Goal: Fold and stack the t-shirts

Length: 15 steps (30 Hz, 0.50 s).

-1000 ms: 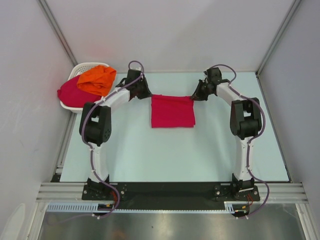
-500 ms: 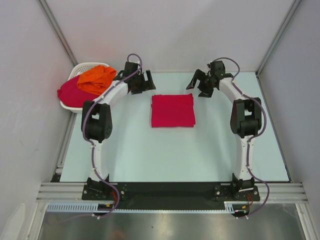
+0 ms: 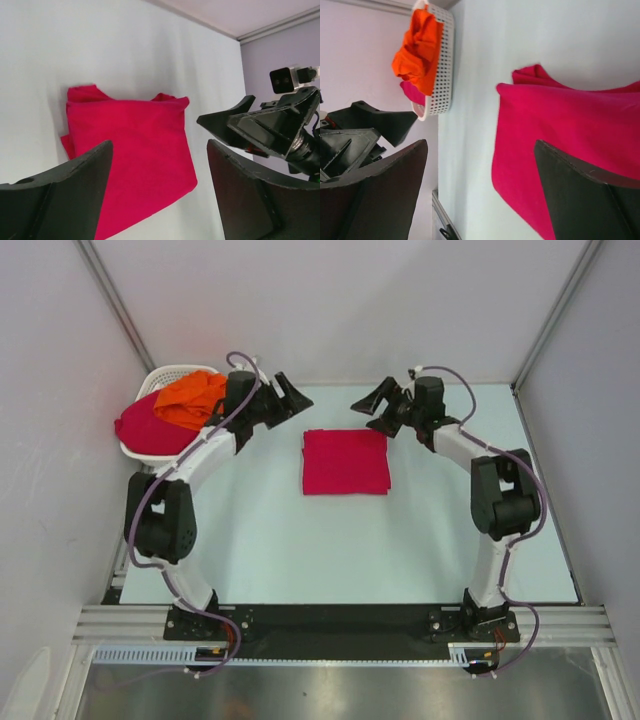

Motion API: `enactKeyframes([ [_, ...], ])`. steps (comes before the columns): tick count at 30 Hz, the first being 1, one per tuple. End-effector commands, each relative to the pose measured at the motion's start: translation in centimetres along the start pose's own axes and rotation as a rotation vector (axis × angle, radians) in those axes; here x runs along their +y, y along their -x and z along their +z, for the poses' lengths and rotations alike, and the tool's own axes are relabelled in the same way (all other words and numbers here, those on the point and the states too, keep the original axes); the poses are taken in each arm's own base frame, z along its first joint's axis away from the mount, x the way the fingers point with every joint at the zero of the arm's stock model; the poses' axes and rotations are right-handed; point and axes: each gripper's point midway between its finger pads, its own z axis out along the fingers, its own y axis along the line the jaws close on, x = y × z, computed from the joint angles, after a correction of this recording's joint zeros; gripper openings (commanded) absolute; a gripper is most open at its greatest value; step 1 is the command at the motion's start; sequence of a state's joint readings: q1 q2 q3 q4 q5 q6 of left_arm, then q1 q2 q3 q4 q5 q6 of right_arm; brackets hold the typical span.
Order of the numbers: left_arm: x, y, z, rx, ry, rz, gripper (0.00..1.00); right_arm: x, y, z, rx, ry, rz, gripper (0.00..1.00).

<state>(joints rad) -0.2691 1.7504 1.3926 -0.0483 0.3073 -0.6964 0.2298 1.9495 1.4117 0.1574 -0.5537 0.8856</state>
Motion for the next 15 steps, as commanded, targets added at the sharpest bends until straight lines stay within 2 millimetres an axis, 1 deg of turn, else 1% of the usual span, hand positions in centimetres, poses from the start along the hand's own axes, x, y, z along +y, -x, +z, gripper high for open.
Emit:
enactKeyframes([
  [1,1.7,-2.3,3.8,0.013,-0.037,-0.156,0.81,-2.5,0.6,2.6,-0.05,-0.019,0.039,0.93],
  [2,2.0,-2.3,4.2,0.006,-0.033,-0.163,0.81,-3.1,0.8,3.0,-0.056,-0.036,0.041,0.93],
  [3,2.0,-2.1,4.7,-0.008,-0.043,-0.178,0.81,-4.4,0.8,3.5,-0.06,-0.064,0.048,0.93],
  [5,3.2,-2.6,6.1,-0.014,-0.023,-0.185,0.81,-4.9,1.8,4.0,-0.078,-0.076,0.026,0.93],
  [6,3.3,-2.6,6.6,-0.018,-0.02,-0.184,0.81,-6.4,1.9,4.5,-0.079,-0.108,0.034,0.93],
  [7,3.3,-2.3,7.1,-0.031,-0.017,-0.179,0.81,-6.3,2.6,4.7,-0.088,-0.108,0.019,0.93],
  [8,4.3,-3.0,8.0,-0.021,0.0,-0.184,0.81,-6.7,2.8,4.8,-0.086,-0.118,0.018,0.93],
  [10,4.6,-3.1,8.7,-0.037,-0.003,-0.174,0.82,-7.9,3.1,5.0,-0.084,-0.138,0.017,0.93],
  [11,5.5,-3.4,9.2,-0.042,0.017,-0.163,0.82,-8.2,3.3,5.0,-0.087,-0.141,0.016,0.93],
  [13,6.2,-3.4,9.7,-0.055,0.036,-0.149,0.82,-8.7,3.8,4.9,-0.097,-0.146,0.011,0.93],
  [14,6.9,-3.6,10.1,-0.058,0.053,-0.14,0.82,-8.8,3.9,4.9,-0.101,-0.148,0.009,0.93],
  [15,6.8,-3.2,10.4,-0.064,0.053,-0.134,0.82,-8.9,4.3,4.9,-0.114,-0.149,0.005,0.93],
])
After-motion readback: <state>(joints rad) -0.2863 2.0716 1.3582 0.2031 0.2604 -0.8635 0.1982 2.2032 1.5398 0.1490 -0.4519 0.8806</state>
